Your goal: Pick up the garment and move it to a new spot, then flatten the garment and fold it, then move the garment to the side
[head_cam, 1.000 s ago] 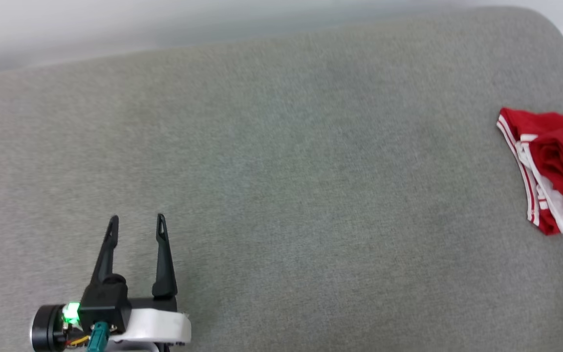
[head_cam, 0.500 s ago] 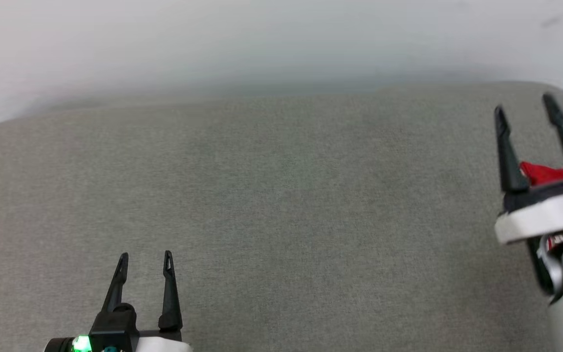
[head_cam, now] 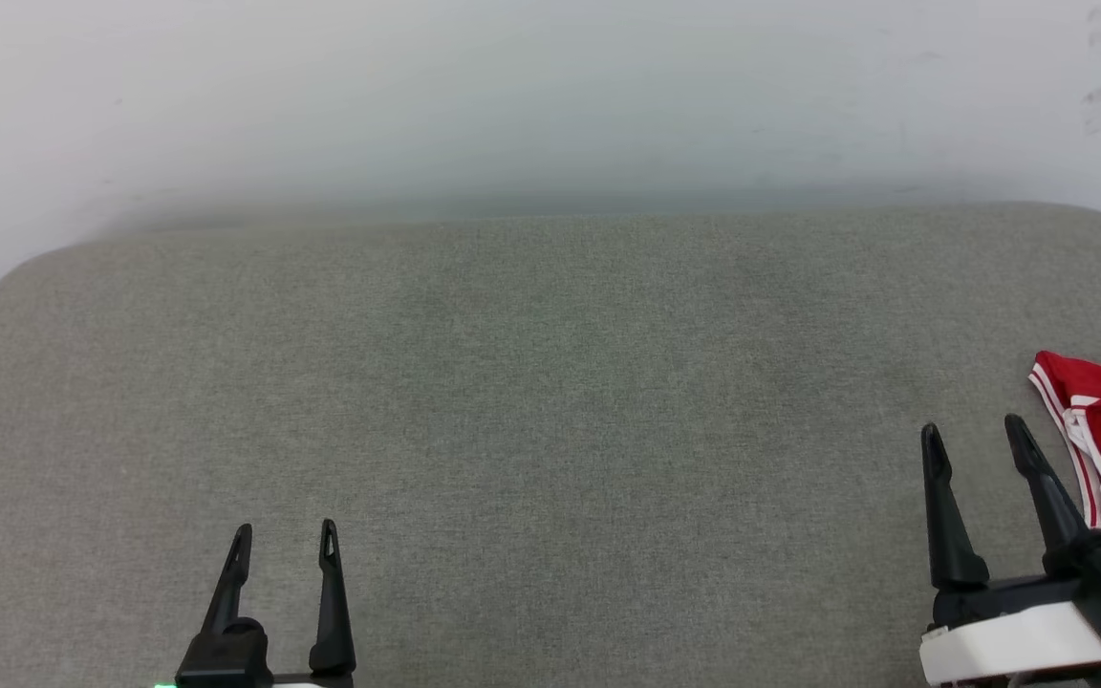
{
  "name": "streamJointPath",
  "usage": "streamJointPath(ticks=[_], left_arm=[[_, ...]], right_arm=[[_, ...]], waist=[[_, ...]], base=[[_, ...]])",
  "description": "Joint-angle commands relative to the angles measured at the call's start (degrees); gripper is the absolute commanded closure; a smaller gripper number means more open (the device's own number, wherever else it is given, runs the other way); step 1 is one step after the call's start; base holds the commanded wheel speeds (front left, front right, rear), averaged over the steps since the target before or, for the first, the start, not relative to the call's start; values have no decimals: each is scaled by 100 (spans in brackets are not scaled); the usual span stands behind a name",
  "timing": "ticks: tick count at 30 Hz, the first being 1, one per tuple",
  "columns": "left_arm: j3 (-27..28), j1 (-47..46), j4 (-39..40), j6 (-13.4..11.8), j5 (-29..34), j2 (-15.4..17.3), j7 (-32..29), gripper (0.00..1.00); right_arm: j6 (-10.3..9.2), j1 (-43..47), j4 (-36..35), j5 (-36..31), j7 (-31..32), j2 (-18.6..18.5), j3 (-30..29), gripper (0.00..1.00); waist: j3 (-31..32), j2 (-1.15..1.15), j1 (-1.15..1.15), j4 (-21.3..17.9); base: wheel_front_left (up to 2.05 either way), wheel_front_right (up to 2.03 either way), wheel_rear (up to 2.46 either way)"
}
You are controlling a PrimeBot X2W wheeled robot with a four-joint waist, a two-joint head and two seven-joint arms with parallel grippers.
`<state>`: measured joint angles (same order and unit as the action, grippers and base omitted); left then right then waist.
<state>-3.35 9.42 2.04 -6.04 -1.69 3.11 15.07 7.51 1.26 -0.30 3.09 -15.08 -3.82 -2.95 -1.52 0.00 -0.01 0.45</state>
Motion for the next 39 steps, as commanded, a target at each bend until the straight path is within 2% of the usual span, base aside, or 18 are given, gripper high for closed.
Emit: streamJointPath(ticks=[1, 7, 13, 24, 25, 30, 39], left_arm=[[15, 68, 10, 22, 9, -5, 12, 0], [43, 181, 18, 68, -25, -11, 12, 0], [71, 219, 16, 135, -57, -17, 12, 0], [135, 271, 22, 234, -90, -24, 12, 0], [135, 208, 13, 233, -69, -13, -1, 100], [122, 216, -202, 240, -152, -16, -33, 100], [142, 11, -330, 359, -1343, 59, -220, 100]], right_arm=[[-4, 102, -37, 29, -9, 34, -13, 0], [-4, 546, -243, 83, -9, 102, -100, 0], [-4, 860, -346, 420, -9, 105, -112, 0], [-4, 996, -325, 579, -10, 106, -143, 0], [0, 944, -325, 555, 1, 81, -144, 100], [0, 963, -92, 633, 34, 80, -120, 100], [0, 752, 82, 1734, 233, 17, -69, 100]], waist=[[29, 0, 1, 15], [143, 0, 1, 71], [218, 0, 1, 131], [219, 0, 1, 157], [220, 0, 1, 157], [216, 0, 1, 156], [210, 0, 1, 141]], base=[[0, 0, 0], [0, 0, 0], [0, 0, 0], [0, 0, 0], [0, 0, 0], [0, 0, 0], [0, 0, 0]])
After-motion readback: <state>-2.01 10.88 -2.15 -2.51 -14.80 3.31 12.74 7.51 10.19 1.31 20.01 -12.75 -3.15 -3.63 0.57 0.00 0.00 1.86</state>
